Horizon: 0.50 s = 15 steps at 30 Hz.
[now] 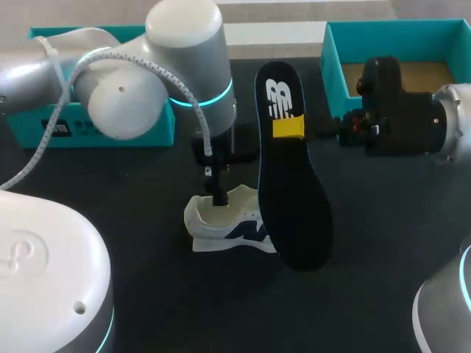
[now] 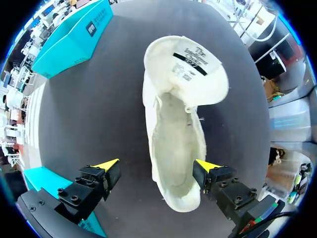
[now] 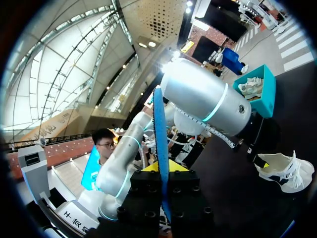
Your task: Take the shoe out of the shoebox, open the shoe tongue, remove and reinsert the insole, then place the shoe into the shoebox
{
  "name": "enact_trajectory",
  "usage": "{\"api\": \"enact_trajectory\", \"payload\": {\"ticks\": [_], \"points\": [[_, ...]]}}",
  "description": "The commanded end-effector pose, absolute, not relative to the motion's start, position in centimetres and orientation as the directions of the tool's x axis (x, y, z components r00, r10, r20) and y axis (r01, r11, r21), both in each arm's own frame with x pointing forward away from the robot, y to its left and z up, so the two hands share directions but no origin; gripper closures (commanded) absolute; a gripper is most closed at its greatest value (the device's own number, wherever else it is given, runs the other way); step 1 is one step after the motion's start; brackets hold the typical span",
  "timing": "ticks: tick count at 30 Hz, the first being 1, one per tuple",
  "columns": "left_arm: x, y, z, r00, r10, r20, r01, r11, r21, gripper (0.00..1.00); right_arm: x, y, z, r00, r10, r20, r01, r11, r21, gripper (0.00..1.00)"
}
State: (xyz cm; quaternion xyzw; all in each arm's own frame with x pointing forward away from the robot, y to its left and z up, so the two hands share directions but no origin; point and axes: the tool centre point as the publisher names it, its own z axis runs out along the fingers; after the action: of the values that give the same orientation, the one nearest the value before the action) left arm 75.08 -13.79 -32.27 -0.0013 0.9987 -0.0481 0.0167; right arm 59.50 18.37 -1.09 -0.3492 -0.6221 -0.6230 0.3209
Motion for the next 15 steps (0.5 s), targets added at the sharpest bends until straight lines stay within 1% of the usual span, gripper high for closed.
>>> {"api": "enact_trajectory", "payload": {"ticks": [1,4,5,6,7,10,15], "points": [[75.8,-16.0,-33.7,-1.000,-0.006,-0.021,-0.004,0.996,-0.091,0.08,59.1,18.9,-0.9,-0.549,0.042,0.835,0.834,-0.029,0.551,1.00],[76.3,-16.8,-34.3,-1.000,-0.017,-0.020,-0.015,0.995,-0.102,0.35,59.1,18.9,-0.9,-0.549,0.042,0.835,0.834,-0.029,0.551,1.00],[76.4,-17.0,-34.4,-1.000,-0.018,-0.015,-0.016,0.994,-0.104,0.35,59.1,18.9,-0.9,-0.549,0.042,0.835,0.834,-0.029,0.551,1.00],[76.4,-17.2,-34.5,-1.000,-0.018,-0.015,-0.016,0.994,-0.104,0.39,59.1,18.9,-0.9,-0.549,0.042,0.835,0.834,-0.029,0.551,1.00],[76.5,-17.4,-34.7,-1.000,-0.018,-0.010,-0.016,0.994,-0.109,0.51,59.1,18.9,-0.9,-0.549,0.042,0.835,0.834,-0.029,0.551,1.00],[76.6,-17.8,-35.1,-1.000,-0.018,-0.008,-0.017,0.995,-0.102,0.53,59.1,18.9,-0.9,-0.549,0.042,0.835,0.834,-0.029,0.551,1.00],[76.3,-18.3,-35.9,-1.000,-0.009,0.010,-0.010,0.995,-0.098,0.53,59.1,18.9,-0.9,-0.549,0.042,0.835,0.834,-0.029,0.551,1.00]]}}
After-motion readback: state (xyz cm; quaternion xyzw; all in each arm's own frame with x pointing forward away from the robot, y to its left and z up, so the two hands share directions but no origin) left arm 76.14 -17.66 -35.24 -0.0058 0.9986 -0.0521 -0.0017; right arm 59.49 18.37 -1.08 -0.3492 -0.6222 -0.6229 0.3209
